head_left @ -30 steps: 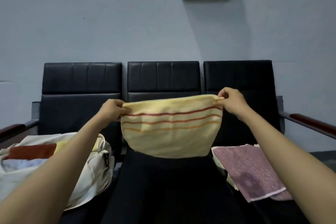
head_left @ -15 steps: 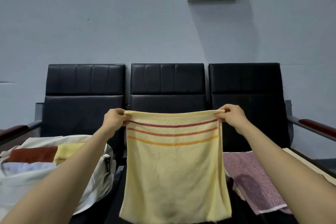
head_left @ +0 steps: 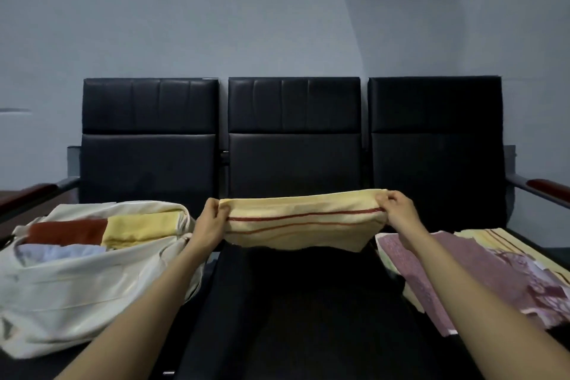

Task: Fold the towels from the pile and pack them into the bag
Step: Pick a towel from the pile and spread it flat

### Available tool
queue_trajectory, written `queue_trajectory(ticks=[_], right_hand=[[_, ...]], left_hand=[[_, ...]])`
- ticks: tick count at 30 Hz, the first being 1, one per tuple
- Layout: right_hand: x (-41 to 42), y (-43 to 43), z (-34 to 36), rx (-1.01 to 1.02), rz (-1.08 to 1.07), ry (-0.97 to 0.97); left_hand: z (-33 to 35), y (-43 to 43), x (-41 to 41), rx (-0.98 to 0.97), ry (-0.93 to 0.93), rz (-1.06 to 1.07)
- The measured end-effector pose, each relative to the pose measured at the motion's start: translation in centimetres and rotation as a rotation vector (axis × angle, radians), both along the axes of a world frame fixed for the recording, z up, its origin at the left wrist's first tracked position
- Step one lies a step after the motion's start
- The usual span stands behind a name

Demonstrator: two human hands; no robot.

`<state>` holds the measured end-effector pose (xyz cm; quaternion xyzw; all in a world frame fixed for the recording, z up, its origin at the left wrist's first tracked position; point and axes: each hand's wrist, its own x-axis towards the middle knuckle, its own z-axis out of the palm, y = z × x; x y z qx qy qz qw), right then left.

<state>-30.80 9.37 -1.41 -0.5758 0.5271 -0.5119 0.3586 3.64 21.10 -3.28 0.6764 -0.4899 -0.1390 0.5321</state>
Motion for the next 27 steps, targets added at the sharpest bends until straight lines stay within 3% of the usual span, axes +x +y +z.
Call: queue_trajectory(ticks=[5, 10, 16, 20, 27], right_hand=[[-0.1, 2.5, -5.7, 0.046, 0.046, 0.313], [-0.4, 2.9, -12.3, 0.211, 0.062, 0.492], [-0.7, 2.0, -15.0, 0.384, 0.123, 0.668], [-0.5, 1.0, -15.1, 0.438, 0.157, 0.750], [0.4, -0.5, -13.8, 0.387, 0.074, 0.696]], left_hand=[[-5.8, 0.3, -0.3, 0.124, 0.028, 0.068], [-11.6, -0.2, -0.1, 0.419, -0.001, 0.059], [-14.6, -0.8, 0.0, 0.700, -0.087, 0.041], [-15.2, -1.1, 0.2, 0.659, -0.074, 0.051], [-13.3, -2.5, 0.1, 0.343, 0.044, 0.084]])
